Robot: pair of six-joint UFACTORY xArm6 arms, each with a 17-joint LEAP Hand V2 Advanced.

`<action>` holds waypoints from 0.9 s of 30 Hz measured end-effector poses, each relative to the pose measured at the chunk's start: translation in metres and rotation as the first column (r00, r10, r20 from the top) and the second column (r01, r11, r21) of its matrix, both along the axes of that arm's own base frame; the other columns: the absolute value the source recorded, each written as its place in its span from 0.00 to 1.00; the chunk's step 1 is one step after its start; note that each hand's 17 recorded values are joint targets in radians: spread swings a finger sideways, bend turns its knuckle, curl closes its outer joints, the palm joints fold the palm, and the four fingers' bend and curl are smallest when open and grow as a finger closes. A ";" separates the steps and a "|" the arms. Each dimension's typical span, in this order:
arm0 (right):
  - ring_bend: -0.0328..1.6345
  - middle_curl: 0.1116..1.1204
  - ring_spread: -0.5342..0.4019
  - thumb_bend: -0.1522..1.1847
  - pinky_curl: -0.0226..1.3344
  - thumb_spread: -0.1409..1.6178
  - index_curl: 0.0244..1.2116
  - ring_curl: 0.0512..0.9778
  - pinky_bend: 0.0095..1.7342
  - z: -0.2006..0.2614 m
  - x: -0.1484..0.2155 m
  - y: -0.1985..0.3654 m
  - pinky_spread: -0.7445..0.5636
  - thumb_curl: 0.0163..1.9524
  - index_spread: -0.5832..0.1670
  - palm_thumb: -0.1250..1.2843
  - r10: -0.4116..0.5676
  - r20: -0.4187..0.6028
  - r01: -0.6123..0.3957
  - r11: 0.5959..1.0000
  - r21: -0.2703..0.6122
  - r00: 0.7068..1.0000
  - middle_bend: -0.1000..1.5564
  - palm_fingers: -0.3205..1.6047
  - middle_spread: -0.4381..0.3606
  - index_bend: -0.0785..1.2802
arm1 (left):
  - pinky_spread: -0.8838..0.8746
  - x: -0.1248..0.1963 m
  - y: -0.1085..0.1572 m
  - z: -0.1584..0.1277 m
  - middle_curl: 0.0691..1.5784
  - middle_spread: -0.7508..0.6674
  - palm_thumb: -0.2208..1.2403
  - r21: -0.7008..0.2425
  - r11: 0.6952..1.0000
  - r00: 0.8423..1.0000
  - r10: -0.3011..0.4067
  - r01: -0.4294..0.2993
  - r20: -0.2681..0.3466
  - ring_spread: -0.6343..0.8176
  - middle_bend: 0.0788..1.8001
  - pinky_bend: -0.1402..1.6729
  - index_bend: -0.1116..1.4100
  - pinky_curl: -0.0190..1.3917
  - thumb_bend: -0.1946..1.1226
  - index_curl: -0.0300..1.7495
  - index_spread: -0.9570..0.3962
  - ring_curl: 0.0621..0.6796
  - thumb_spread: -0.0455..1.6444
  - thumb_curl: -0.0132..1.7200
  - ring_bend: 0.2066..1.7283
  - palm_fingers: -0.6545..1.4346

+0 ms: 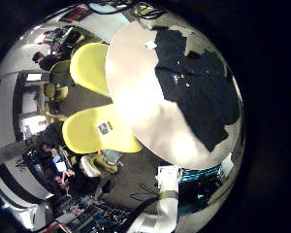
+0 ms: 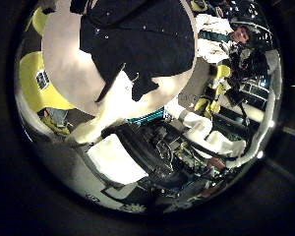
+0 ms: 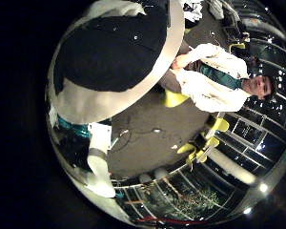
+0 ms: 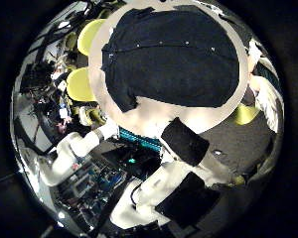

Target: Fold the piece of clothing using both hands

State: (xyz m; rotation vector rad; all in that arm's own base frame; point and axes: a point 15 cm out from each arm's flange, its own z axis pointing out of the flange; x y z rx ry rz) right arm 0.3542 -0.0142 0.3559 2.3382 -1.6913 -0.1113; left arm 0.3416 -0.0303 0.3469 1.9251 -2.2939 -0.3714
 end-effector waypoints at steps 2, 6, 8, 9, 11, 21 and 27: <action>0.42 0.26 0.65 0.10 0.15 0.83 0.23 0.16 0.37 0.000 0.000 -0.003 0.81 0.16 0.33 0.45 0.002 0.002 -0.002 1.000 -0.003 1.000 0.23 0.33 0.49 0.18 | 0.59 -0.001 0.000 0.001 0.35 0.40 0.41 0.000 1.000 1.000 0.002 -0.002 0.003 0.43 0.11 0.18 0.23 0.20 0.14 0.43 0.49 0.18 0.79 0.19 0.26 0.53; 0.42 0.25 0.65 0.10 0.15 0.84 0.23 0.17 0.38 0.004 -0.002 -0.013 0.81 0.16 0.33 0.44 -0.002 0.003 0.002 1.000 -0.004 1.000 0.23 0.32 0.49 0.18 | 0.59 -0.002 -0.002 0.003 0.35 0.40 0.41 -0.001 1.000 1.000 -0.005 0.005 0.009 0.43 0.11 0.18 0.23 0.20 0.14 0.43 0.50 0.18 0.80 0.18 0.26 0.53; 0.43 0.25 0.65 0.10 0.15 0.84 0.23 0.17 0.38 0.006 -0.004 -0.019 0.81 0.16 0.33 0.43 0.006 0.003 -0.006 1.000 -0.002 1.000 0.22 0.32 0.46 0.18 | 0.59 -0.002 -0.002 0.002 0.35 0.40 0.41 0.000 1.000 1.000 -0.006 0.006 0.006 0.43 0.11 0.18 0.23 0.20 0.14 0.43 0.50 0.18 0.80 0.18 0.26 0.53; 0.43 0.25 0.64 0.10 0.15 0.84 0.23 0.17 0.38 0.007 -0.005 -0.023 0.81 0.16 0.33 0.43 0.008 0.005 -0.008 1.000 -0.007 1.000 0.22 0.32 0.45 0.18 | 0.59 -0.003 -0.002 0.001 0.35 0.40 0.41 0.002 1.000 1.000 -0.005 0.005 0.004 0.43 0.11 0.18 0.23 0.20 0.14 0.43 0.50 0.18 0.80 0.18 0.26 0.53; 0.43 0.25 0.64 0.10 0.14 0.84 0.23 0.17 0.38 0.007 -0.008 -0.033 0.81 0.16 0.33 0.43 -0.006 0.003 0.006 1.000 -0.018 1.000 0.23 0.32 0.46 0.18 | 0.59 -0.005 -0.002 -0.002 0.35 0.40 0.41 0.003 1.000 1.000 -0.007 0.007 -0.002 0.43 0.11 0.18 0.23 0.20 0.14 0.43 0.50 0.18 0.80 0.18 0.26 0.53; 0.43 0.26 0.63 0.11 0.14 0.84 0.23 0.17 0.38 0.015 -0.015 -0.048 0.80 0.15 0.32 0.43 -0.040 0.027 0.041 0.999 -0.016 0.999 0.24 0.32 0.49 0.18 | 0.59 -0.017 -0.017 -0.022 0.34 0.42 0.41 0.010 0.998 0.998 -0.054 0.054 -0.033 0.43 0.09 0.19 0.21 0.20 0.14 0.43 0.51 0.18 0.80 0.18 0.27 0.52; 0.43 0.26 0.63 0.11 0.14 0.84 0.23 0.17 0.39 0.012 -0.015 -0.049 0.79 0.15 0.32 0.43 -0.054 0.023 0.054 0.998 -0.010 0.998 0.24 0.32 0.49 0.18 | 0.61 -0.017 -0.037 -0.072 0.32 0.49 0.37 0.001 0.995 0.995 -0.096 0.096 -0.017 0.47 0.06 0.24 0.16 0.23 0.13 0.37 0.58 0.22 0.79 0.17 0.31 0.45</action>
